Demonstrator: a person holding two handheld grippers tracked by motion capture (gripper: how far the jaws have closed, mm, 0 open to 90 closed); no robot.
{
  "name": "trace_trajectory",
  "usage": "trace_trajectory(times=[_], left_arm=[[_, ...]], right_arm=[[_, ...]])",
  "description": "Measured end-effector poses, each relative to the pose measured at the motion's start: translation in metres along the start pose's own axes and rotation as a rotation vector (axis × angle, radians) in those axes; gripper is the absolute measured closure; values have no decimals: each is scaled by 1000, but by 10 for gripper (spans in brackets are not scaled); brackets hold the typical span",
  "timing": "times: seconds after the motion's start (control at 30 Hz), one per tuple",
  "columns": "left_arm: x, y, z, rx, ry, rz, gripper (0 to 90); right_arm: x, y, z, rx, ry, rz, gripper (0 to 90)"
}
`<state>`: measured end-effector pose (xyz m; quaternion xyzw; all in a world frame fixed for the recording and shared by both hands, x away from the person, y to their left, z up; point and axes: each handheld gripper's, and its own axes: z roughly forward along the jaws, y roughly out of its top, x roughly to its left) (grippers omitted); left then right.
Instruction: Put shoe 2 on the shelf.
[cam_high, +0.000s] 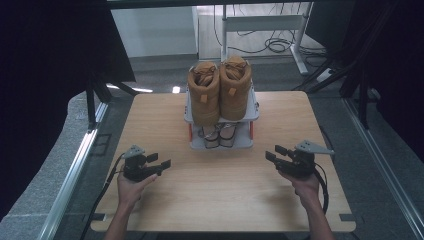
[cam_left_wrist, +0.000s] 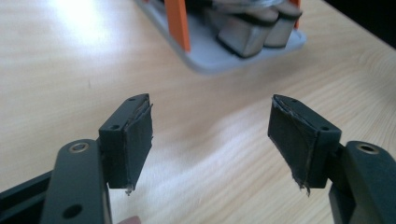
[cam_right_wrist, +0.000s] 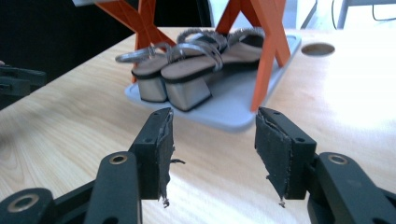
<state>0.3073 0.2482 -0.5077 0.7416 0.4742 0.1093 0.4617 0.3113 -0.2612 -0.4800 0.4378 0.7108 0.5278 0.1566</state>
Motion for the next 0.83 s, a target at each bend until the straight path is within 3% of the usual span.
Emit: trace_trajectory(times=[0.07, 0.17, 0.37, 0.43, 0.83], left_arm=[[1, -7, 1, 7, -3, -9, 306], [1, -13, 5, 46, 11, 8, 305], [2, -17, 2, 42, 17, 13, 307], [1, -18, 0, 41, 19, 8, 307], [0, -18, -1, 39, 29, 4, 306]], right_arm=[[0, -8, -1, 11, -1, -3, 469], [1, -19, 0, 44, -7, -26, 467], [4, -31, 9, 115, -27, -67, 456], [3, -31, 8, 99, -15, -45, 457], [4, -32, 7, 78, -20, -48, 452]])
